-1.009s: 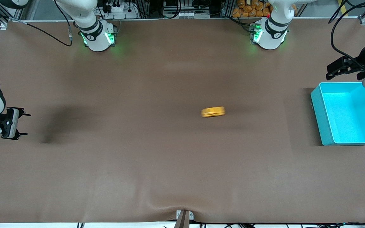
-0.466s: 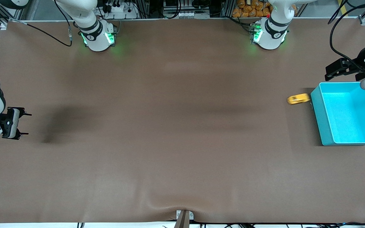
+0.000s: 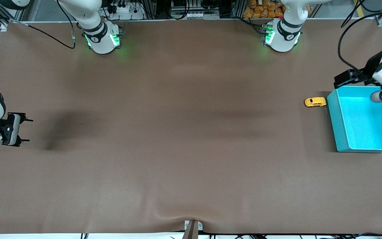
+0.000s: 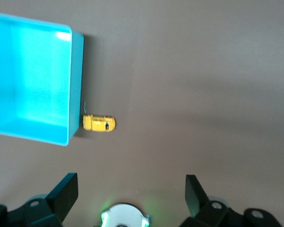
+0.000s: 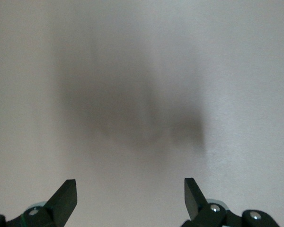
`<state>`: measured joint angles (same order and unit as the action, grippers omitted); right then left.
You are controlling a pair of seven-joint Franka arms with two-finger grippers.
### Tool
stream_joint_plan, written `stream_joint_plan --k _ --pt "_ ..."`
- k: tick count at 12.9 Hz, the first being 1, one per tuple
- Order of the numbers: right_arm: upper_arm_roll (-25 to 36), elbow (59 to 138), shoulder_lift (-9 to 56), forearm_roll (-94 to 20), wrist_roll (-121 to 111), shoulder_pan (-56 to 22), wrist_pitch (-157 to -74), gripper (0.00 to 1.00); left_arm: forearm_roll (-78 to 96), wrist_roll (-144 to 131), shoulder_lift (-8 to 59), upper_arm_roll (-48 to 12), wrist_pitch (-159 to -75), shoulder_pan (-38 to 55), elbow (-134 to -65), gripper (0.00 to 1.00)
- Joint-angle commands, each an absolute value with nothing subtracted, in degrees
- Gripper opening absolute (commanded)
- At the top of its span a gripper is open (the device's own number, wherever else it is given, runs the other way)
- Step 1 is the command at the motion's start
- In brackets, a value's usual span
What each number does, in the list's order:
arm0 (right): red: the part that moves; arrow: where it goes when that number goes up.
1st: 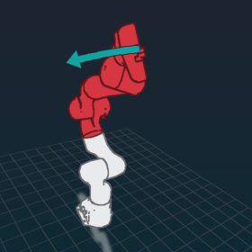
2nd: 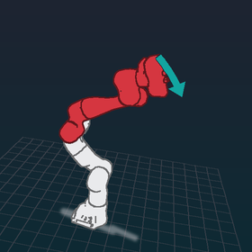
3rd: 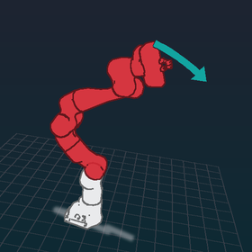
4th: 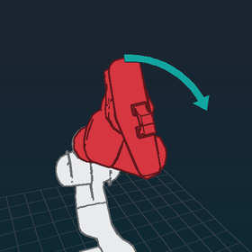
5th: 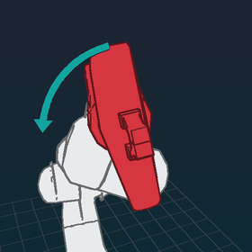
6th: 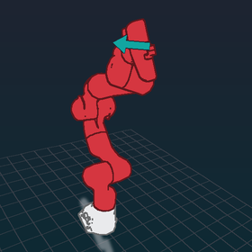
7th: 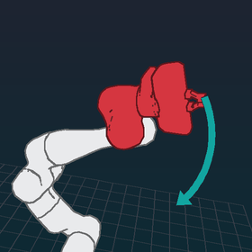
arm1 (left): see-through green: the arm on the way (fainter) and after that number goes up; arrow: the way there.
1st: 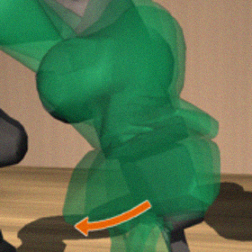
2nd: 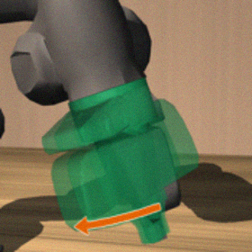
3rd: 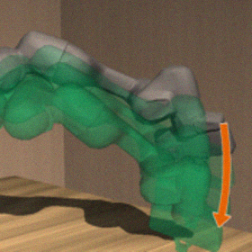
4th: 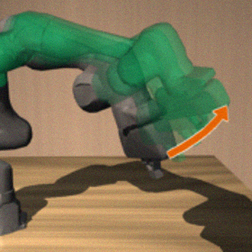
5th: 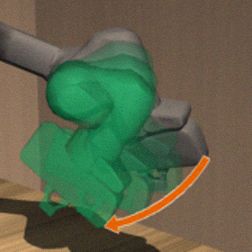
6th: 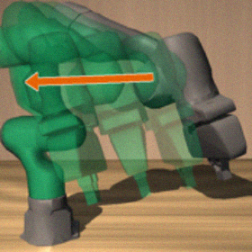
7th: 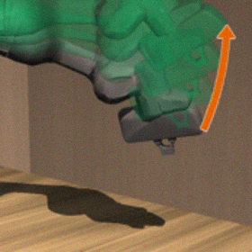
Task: Wind and store yellow beetle car
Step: 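Lower the left gripper toward the car stopped beside the teal box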
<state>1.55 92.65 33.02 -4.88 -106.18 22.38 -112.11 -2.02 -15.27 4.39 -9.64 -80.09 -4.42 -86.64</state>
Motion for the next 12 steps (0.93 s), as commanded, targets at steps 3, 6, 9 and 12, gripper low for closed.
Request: stream_joint_plan --k 3,6,9,12 --pt "0.9 88.3 29.0 -9.8 -90.5 19.4 -107.8 1.00 -2.7 -27.7 4.1 -9.8 -89.3 -6.7 -97.8 1.00" --pt "0.8 81.5 27.6 -9.8 -77.1 15.5 -100.1 1.00 -3.2 -31.8 4.1 -9.7 -98.4 -7.3 -105.3 1.00" --pt "0.6 77.0 27.0 -10.1 -66.7 12.0 -96.7 1.00 -7.9 -42.7 4.3 -9.8 -107.4 -7.2 -113.1 1.00" --pt "0.9 76.7 24.4 -11.9 -62.2 10.0 -96.7 1.00 -12.3 -54.1 7.7 -9.8 -110.6 -7.3 -116.3 1.00"
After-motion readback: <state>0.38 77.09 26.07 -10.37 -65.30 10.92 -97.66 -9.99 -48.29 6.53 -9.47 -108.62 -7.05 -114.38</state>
